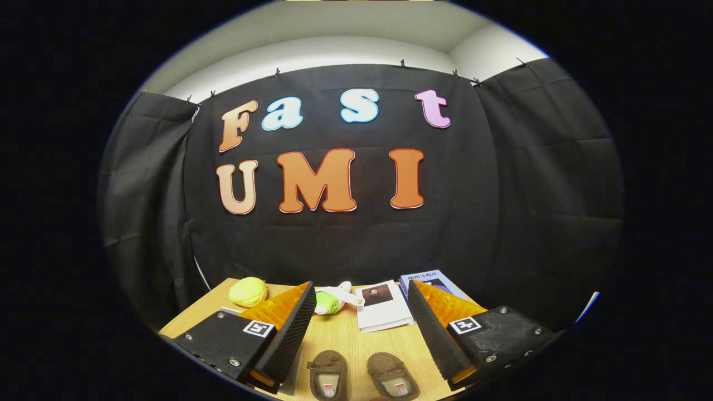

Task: Open the storage box then place both shoes into the box .Put the left shoe in first, then the right shoe, with the right side of both shoes facing outward in a uniform manner.

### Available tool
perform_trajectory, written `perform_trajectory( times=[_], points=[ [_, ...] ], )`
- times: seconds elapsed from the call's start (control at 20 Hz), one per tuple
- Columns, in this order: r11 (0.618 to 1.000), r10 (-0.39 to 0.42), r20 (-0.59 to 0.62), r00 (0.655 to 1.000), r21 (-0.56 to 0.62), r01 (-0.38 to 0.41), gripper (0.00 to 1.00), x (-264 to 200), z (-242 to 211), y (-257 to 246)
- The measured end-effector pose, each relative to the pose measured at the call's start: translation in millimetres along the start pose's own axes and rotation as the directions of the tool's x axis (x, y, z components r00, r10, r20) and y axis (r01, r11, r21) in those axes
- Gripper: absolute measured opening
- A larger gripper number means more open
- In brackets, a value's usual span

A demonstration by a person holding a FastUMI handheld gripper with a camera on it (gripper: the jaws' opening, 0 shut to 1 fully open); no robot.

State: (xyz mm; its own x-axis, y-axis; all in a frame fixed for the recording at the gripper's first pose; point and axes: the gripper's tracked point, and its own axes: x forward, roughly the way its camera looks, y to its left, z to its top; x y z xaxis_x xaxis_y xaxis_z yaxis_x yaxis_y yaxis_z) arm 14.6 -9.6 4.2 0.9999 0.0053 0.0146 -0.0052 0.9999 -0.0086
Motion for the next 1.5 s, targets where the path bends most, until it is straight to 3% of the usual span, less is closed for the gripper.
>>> perform_trajectory(
  times=[0.4,0.6,0.7,0.8,0.95,1.05,1.2,1.5],
  points=[
    [0.997,0.075,-0.016,0.997,-0.001,-0.075,0.99,5.0,-5.8,16.5],
    [0.98,0.191,-0.057,0.98,0.077,-0.186,0.98,2.1,-28.2,41.9],
    [0.954,0.279,-0.106,0.955,0.145,-0.262,0.98,2.1,-51.1,60.9],
    [0.913,0.369,-0.18,0.912,0.253,-0.32,0.99,-0.6,-81.8,79.3],
    [0.859,0.456,-0.278,0.845,0.384,-0.338,0.98,-0.7,-128.8,96.2],
    [0.793,0.535,-0.311,0.785,0.506,-0.34,0.98,-5.7,-153.4,112.0],
    [0.664,0.634,-0.297,0.714,0.682,-0.306,0.98,-8.0,-175.5,132.4],
    [0.499,0.717,-0.293,0.633,0.849,-0.172,0.98,4.3,-222.8,148.8]
  ],
)
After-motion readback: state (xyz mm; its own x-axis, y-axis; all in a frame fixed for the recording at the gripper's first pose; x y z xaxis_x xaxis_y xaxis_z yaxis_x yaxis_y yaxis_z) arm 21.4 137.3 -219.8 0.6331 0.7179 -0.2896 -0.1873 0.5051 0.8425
